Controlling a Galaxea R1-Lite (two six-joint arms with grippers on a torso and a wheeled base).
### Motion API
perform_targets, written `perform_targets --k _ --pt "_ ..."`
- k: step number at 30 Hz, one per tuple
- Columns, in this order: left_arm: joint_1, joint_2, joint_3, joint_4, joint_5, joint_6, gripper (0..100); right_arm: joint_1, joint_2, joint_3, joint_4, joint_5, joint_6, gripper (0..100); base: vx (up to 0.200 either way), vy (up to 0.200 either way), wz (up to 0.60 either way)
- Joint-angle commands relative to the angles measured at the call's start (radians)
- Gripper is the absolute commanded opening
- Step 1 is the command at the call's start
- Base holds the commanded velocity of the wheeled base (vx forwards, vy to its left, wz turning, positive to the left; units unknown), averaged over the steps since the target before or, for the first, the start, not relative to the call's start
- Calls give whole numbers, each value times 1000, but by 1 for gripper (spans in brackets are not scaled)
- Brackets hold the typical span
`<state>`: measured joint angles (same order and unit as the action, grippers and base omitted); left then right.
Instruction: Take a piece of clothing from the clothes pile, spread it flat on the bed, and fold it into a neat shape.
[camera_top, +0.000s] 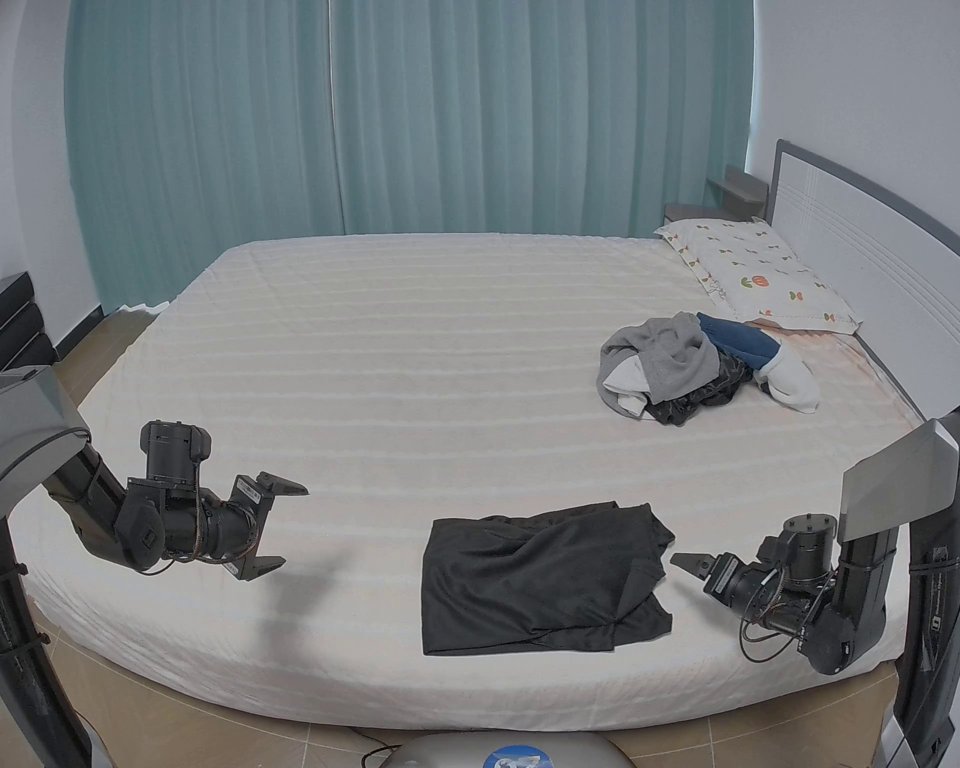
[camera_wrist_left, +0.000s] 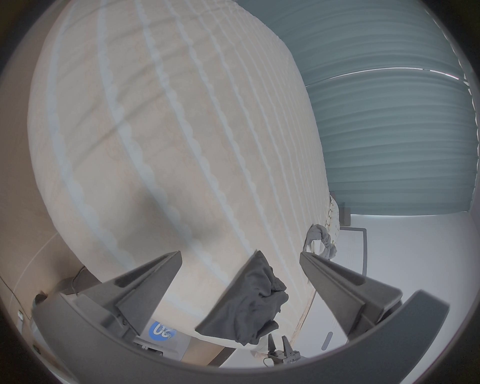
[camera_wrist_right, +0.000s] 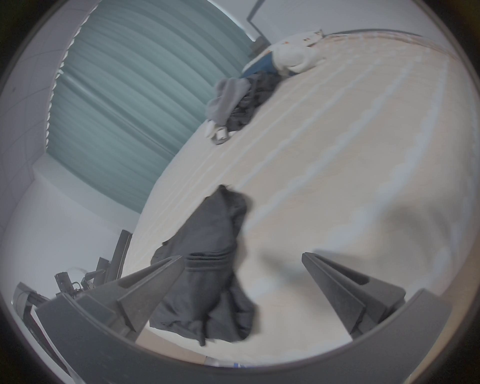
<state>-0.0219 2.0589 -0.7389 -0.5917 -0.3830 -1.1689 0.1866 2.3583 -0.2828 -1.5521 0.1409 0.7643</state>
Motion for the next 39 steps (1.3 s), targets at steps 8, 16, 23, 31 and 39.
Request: perform_targets --k 8,16,23,31,39 --pt "-9 17 3 0 13 20 100 70 33 -276 271 -141 -171 100 0 0 0" --pt "-12 18 6 0 15 22 100 60 16 -259 282 -225 -247 100 0 0 0" --pt "-12 18 3 0 15 22 100 70 10 -230 287 -231 -264 100 0 0 0" --pt "-12 20 4 0 15 23 100 68 -82 -130 290 -219 -287 0 0 0 0" --pt "-12 20 7 0 13 45 100 53 -97 -35 287 -168 -358 0 0 0 0"
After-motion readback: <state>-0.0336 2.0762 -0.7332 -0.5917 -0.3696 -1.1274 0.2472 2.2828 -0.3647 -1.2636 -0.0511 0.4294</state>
